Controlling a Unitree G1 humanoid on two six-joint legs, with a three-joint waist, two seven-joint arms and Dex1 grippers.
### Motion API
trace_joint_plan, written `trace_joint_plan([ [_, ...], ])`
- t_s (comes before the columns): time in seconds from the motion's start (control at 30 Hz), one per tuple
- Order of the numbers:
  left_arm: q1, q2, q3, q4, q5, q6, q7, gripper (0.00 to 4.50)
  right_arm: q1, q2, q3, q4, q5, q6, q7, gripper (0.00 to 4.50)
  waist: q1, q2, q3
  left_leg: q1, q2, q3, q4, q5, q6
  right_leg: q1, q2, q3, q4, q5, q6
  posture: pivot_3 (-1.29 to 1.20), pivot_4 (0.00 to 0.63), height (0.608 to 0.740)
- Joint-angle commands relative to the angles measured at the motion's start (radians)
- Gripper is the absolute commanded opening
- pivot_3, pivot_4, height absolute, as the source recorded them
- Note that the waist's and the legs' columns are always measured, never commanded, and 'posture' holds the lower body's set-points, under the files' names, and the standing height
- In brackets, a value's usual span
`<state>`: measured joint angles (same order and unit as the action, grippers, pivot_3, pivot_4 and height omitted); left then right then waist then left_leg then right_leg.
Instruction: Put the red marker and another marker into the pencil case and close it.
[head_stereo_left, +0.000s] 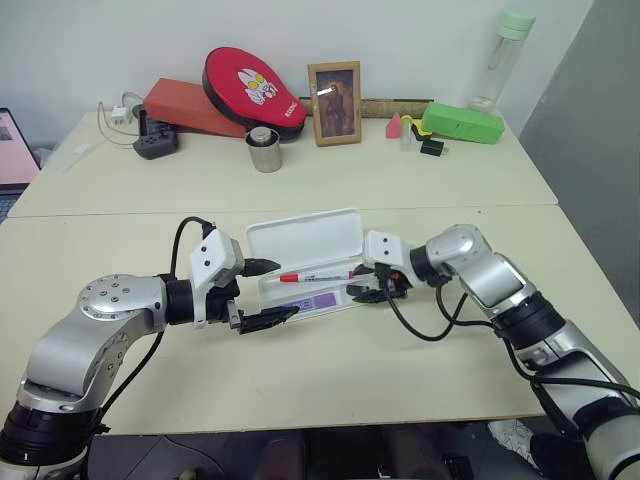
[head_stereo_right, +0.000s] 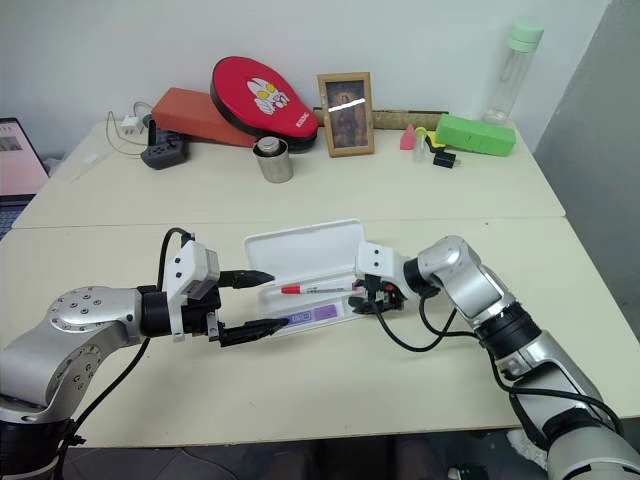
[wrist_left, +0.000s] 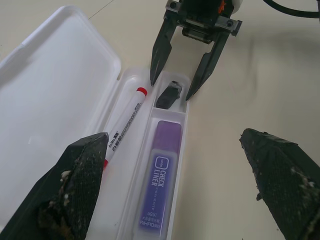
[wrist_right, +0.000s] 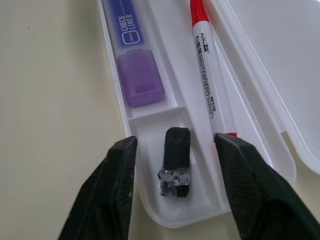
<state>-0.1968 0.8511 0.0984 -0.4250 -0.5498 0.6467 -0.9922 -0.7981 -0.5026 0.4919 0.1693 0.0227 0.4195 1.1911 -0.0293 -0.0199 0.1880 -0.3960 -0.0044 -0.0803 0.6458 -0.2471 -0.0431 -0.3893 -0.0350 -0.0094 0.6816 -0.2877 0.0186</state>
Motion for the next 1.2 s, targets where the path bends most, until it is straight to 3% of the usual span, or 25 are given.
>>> trace_joint_plan([
  [0.03, -0.010, 0.008, 0.020, -0.025, -0.014, -0.007, 0.004, 4.50, -0.025, 0.000, -0.039, -0.028, 0.013, -0.009, 0.012, 3.61, 0.000, 0.000, 0.000, 0.000, 0.000, 0.000, 0.000, 0.000, 0.000, 0.000, 0.000, 0.000, 0.000, 0.000, 0.000, 0.00, 0.150, 0.740],
  [0.17, 0.001, 0.009, 0.030, -0.027, -0.018, -0.005, 0.005, 4.50, -0.031, 0.012, -0.074, -0.038, 0.051, 0.001, 0.021, 4.49, 0.000, 0.000, 0.000, 0.000, 0.000, 0.000, 0.000, 0.000, 0.000, 0.000, 0.000, 0.000, 0.000, 0.000, 0.000, 0.00, 0.150, 0.740],
  [0.33, 0.044, 0.015, 0.107, -0.026, -0.032, 0.005, 0.026, 4.50, -0.088, 0.039, -0.198, -0.069, 0.201, 0.092, 0.058, 4.49, -0.003, 0.000, 0.000, 0.000, 0.001, -0.001, 0.000, 0.000, 0.000, 0.000, 0.000, 0.001, 0.000, 0.000, 0.000, 0.00, 0.150, 0.740],
  [0.47, 0.076, -0.002, 0.192, -0.048, -0.081, 0.022, 0.057, 4.50, -0.192, 0.066, -0.242, 0.026, 0.227, 0.085, 0.052, 4.49, -0.003, 0.001, 0.000, 0.001, 0.001, -0.001, 0.000, 0.000, 0.000, 0.000, 0.000, 0.001, 0.000, 0.000, 0.000, 0.00, 0.150, 0.740],
  [0.7, 0.124, -0.014, 0.341, -0.089, -0.182, 0.062, 0.118, 4.50, -0.430, 0.192, -0.230, 0.483, 0.090, -0.109, -0.079, 4.49, -0.005, 0.001, 0.000, 0.002, 0.001, 0.001, -0.001, 0.000, 0.000, 0.000, -0.001, 0.002, 0.000, 0.000, 0.000, 0.00, 0.150, 0.740],
  [0.87, 0.144, -0.011, 0.414, -0.106, -0.218, 0.072, 0.152, 4.50, -0.571, 0.272, -0.228, 0.756, 0.018, -0.228, -0.125, 3.65, -0.005, 0.001, 0.001, 0.001, 0.001, 0.001, -0.001, 0.000, 0.000, -0.001, -0.001, 0.002, 0.000, 0.000, -0.001, 0.00, 0.150, 0.740],
  [1.2, 0.144, -0.018, 0.464, -0.136, -0.310, 0.081, 0.216, 4.50, -0.705, 0.369, -0.212, 1.029, -0.116, -0.371, -0.186, 1.04, -0.004, 0.001, 0.001, 0.001, 0.001, 0.000, -0.002, 0.000, 0.000, -0.001, -0.001, 0.002, 0.000, 0.000, -0.001, 0.00, 0.150, 0.740],
])
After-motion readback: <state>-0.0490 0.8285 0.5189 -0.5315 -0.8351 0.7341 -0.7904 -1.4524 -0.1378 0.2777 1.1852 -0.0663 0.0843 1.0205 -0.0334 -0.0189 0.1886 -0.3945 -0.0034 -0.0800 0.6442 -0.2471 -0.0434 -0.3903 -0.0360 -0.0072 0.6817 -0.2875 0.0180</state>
